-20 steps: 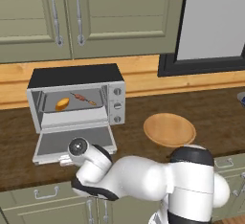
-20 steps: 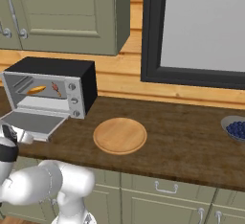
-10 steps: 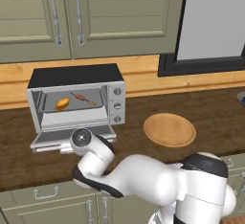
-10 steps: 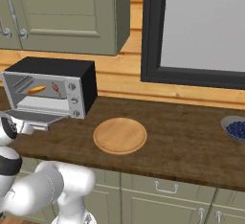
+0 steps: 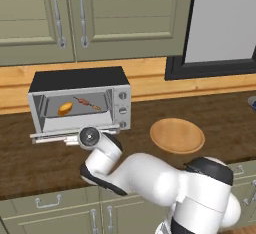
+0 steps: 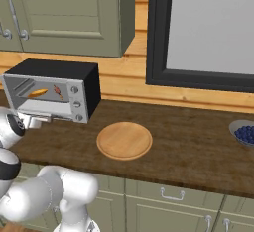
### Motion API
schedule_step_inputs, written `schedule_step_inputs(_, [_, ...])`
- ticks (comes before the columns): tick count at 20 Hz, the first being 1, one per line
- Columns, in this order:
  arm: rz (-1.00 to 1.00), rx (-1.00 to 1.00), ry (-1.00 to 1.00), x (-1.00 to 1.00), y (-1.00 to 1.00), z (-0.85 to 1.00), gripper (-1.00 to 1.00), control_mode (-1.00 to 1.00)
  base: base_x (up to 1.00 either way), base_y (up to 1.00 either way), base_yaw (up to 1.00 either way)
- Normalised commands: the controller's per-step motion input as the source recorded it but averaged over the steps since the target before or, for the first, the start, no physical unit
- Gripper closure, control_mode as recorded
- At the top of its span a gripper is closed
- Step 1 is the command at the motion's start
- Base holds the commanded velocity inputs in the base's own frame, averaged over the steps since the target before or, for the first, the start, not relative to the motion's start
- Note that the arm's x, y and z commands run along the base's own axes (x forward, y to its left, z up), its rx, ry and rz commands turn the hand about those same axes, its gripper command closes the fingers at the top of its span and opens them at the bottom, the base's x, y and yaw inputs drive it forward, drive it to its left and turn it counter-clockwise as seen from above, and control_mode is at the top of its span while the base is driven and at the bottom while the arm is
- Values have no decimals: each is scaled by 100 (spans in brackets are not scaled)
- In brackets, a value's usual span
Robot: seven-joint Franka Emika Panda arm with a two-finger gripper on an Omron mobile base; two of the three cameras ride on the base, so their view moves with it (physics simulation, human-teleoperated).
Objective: Pick up the kebab skewer and baguette bread, and place them inside the toaster oven. Close the toaster oven door and start by setting the timer.
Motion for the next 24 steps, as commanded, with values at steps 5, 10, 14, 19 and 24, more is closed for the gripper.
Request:
schedule_step_inputs(5, [-5, 1, -6, 77, -18, 35, -100, -100, 0, 0, 0])
schedule_step_inputs(10, [-4, 2, -1, 63, -10, 47, -100, -100, 0, 0, 0])
schedule_step_inputs(14, [-4, 2, 0, 34, -11, 16, -100, -100, 0, 0, 0])
schedule_step_inputs(19, [-3, 1, 0, 15, -13, 0, -100, -100, 0, 0, 0])
schedule_step_inputs(24, [-3, 0, 0, 42, -25, 0, -100, -100, 0, 0, 0])
